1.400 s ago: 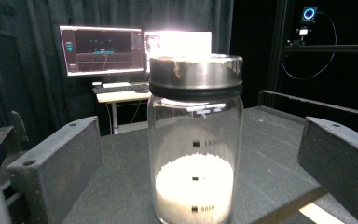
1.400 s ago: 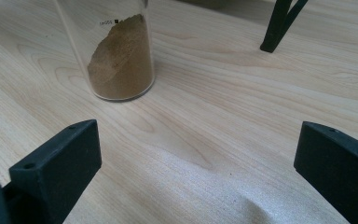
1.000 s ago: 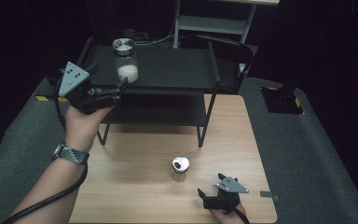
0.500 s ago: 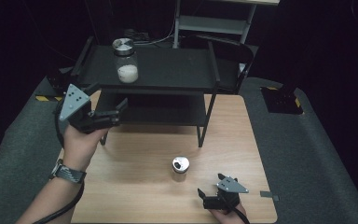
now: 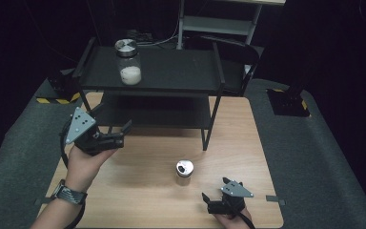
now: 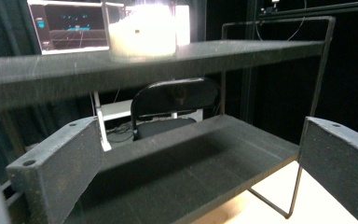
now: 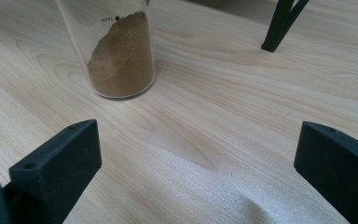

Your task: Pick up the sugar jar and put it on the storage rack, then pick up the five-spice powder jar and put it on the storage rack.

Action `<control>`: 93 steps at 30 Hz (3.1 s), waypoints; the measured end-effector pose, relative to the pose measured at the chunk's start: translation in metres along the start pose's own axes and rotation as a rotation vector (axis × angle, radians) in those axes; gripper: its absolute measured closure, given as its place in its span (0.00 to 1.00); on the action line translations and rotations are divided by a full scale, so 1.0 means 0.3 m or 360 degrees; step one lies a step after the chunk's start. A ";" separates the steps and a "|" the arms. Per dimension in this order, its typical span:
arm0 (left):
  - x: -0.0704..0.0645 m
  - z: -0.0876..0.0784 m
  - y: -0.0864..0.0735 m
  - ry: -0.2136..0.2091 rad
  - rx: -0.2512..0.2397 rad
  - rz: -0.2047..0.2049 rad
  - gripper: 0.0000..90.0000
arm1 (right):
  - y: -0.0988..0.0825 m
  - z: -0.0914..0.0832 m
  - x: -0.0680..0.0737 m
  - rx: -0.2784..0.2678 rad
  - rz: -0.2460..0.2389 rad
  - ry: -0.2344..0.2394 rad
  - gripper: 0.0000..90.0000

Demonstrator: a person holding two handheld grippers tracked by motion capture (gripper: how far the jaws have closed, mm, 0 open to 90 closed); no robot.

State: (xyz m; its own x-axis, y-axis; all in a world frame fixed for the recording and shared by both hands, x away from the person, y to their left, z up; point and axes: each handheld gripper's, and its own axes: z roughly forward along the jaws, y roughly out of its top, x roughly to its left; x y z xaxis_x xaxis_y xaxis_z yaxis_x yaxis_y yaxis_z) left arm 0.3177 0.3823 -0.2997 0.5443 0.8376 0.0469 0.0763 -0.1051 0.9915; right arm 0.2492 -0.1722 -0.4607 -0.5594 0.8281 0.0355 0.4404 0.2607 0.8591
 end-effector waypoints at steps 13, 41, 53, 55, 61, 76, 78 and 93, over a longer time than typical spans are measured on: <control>-0.002 -0.014 -0.067 -0.0074 0.0055 0.0020 0.00 | 0.001 0.000 0.000 0.0004 -0.0004 0.0001 0.00; -0.027 -0.057 -0.361 -0.0190 0.0403 -0.0010 0.00 | 0.004 0.002 0.003 0.0009 -0.0013 0.0000 0.00; -0.050 -0.109 -0.499 -0.0189 0.0514 -0.0015 0.01 | 0.000 0.000 0.015 -0.0001 -0.0028 -0.0023 0.00; -0.052 -0.118 -0.512 -0.0180 0.0515 -0.0016 0.01 | -0.001 -0.001 0.017 -0.0003 -0.0027 -0.0031 0.00; -0.049 -0.121 -0.528 -0.0203 0.0566 -0.0019 0.01 | 0.003 -0.001 0.027 0.0015 -0.0034 -0.0039 0.00; -0.079 -0.121 -0.517 -0.0216 0.0592 0.0109 0.01 | 0.002 -0.002 0.036 0.0012 0.0004 -0.0081 0.00; -0.072 -0.123 -0.521 -0.0216 0.0583 0.0079 0.01 | 0.002 -0.002 0.041 0.0012 0.0001 -0.0092 0.00; -0.141 -0.104 -0.502 -0.0215 0.0641 0.0301 0.01 | -0.017 -0.021 0.085 -0.0042 -0.0020 -0.0118 0.00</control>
State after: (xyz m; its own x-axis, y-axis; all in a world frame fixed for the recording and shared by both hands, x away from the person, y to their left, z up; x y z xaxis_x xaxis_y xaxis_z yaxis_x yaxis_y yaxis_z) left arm 0.2572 0.3794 -0.4471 0.6819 0.7090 0.1799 0.2688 -0.4717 0.8398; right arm 0.2283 -0.1555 -0.4610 -0.5106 0.8597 -0.0125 0.4145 0.2589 0.8724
